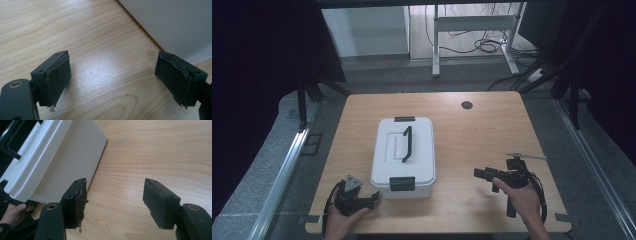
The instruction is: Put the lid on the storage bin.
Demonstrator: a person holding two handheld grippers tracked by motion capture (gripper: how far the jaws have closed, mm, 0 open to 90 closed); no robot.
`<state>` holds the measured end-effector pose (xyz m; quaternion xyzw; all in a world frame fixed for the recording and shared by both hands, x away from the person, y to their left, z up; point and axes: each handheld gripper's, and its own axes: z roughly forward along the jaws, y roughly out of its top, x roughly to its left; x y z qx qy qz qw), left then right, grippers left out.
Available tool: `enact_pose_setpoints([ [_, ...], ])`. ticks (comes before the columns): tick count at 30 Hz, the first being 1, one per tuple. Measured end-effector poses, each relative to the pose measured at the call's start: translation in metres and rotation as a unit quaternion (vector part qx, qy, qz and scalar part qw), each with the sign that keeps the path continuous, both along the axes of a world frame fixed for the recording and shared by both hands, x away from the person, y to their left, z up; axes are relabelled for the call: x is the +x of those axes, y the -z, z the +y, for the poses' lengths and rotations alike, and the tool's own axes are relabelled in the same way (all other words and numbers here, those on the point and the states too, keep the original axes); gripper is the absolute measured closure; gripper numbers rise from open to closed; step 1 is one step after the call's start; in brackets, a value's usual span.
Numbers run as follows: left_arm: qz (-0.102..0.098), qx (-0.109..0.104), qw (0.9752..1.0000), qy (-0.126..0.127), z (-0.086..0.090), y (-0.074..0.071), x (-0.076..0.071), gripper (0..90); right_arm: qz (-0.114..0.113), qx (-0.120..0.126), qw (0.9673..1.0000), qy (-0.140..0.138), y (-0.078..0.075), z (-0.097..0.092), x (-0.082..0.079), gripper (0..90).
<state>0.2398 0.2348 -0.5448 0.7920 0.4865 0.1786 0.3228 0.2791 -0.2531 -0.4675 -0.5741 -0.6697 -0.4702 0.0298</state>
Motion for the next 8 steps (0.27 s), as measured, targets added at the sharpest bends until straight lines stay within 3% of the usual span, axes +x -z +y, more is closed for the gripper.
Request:
enact_pose_setpoints([
  [8,0.000,0.000,1.0000,0.000,0.0000,0.0000,-0.0001,13.2,0.008,0.008,0.9999,0.011,0.0027,-0.0058,-0.0012,35.6],
])
